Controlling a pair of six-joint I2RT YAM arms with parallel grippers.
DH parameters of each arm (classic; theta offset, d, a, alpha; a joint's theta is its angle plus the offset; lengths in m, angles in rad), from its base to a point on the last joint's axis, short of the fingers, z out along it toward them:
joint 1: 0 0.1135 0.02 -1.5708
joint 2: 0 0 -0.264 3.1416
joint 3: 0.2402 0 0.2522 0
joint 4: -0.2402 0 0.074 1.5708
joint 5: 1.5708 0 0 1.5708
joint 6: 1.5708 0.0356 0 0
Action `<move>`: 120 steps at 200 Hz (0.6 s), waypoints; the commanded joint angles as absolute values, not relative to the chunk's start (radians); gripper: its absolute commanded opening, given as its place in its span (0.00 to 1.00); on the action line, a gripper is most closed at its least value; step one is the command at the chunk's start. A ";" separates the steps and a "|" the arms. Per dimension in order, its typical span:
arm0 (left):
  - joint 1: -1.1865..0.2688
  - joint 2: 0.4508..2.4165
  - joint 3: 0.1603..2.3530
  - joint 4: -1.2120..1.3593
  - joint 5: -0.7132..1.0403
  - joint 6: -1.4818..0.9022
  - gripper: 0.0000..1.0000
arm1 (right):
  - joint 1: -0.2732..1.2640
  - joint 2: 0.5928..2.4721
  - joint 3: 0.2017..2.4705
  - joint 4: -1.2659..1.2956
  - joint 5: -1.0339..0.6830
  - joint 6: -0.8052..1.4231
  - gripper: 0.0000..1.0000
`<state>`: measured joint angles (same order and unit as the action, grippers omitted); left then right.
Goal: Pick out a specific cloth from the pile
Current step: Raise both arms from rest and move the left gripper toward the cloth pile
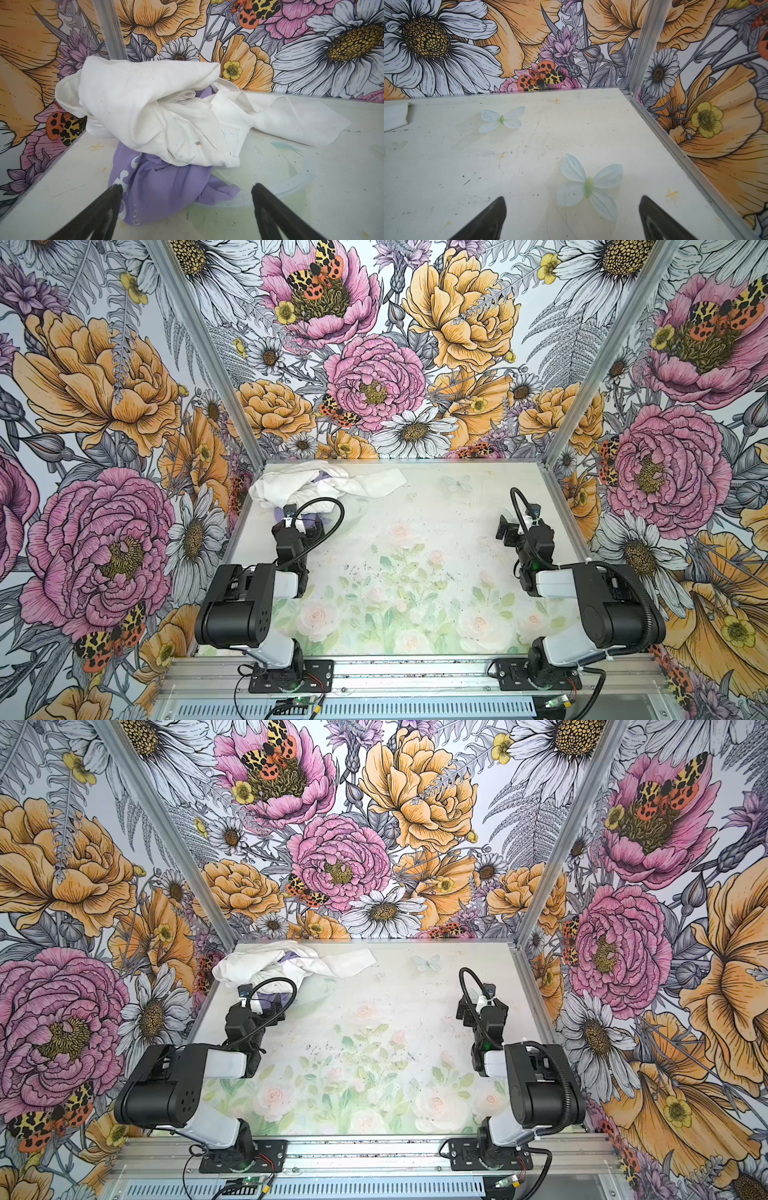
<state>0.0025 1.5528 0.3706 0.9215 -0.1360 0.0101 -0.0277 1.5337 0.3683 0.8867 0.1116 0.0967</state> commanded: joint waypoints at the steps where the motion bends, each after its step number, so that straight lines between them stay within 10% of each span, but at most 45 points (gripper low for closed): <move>1: -0.002 1.550 0.379 0.937 -0.110 0.016 0.99 | -0.030 1.535 0.379 0.896 0.118 0.107 0.99; 120: 0.003 1.551 0.379 0.936 -0.104 0.013 0.99 | -0.028 1.537 0.379 0.894 0.122 0.104 1.00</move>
